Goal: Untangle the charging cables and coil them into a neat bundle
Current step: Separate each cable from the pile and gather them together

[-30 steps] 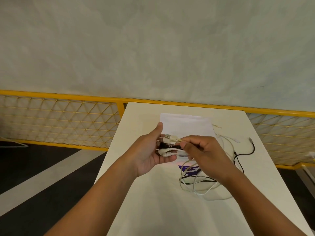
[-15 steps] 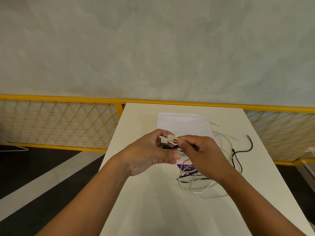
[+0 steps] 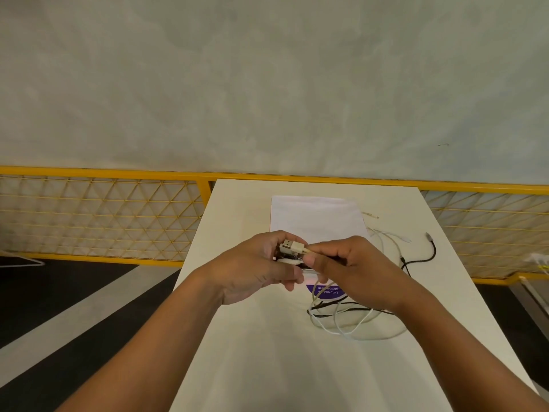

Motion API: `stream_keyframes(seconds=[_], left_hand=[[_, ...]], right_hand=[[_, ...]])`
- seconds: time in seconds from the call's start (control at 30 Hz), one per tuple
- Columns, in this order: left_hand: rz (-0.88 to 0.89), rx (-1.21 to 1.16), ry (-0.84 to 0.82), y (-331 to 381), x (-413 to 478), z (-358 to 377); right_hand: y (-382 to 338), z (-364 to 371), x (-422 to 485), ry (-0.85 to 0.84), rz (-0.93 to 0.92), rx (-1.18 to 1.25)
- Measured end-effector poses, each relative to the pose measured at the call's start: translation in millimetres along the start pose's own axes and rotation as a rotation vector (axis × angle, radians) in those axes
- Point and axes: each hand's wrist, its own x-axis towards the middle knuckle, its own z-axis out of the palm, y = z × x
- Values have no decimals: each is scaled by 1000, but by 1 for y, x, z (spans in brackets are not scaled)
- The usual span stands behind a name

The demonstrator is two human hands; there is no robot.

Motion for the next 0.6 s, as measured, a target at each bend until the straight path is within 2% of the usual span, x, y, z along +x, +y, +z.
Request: stream_keyframes(seconds=[0.17,0.37,0.6], left_hand=[[-21,11,-27,4,-5,-3],[-110,-68,159,2,5,8],[-89,-110,225,2,12,4]], right_hand=[[-1,4,-2,-1,-22,-56],[2,11,-1,1,-110,-181],[6,8,-2,34,-109,-113]])
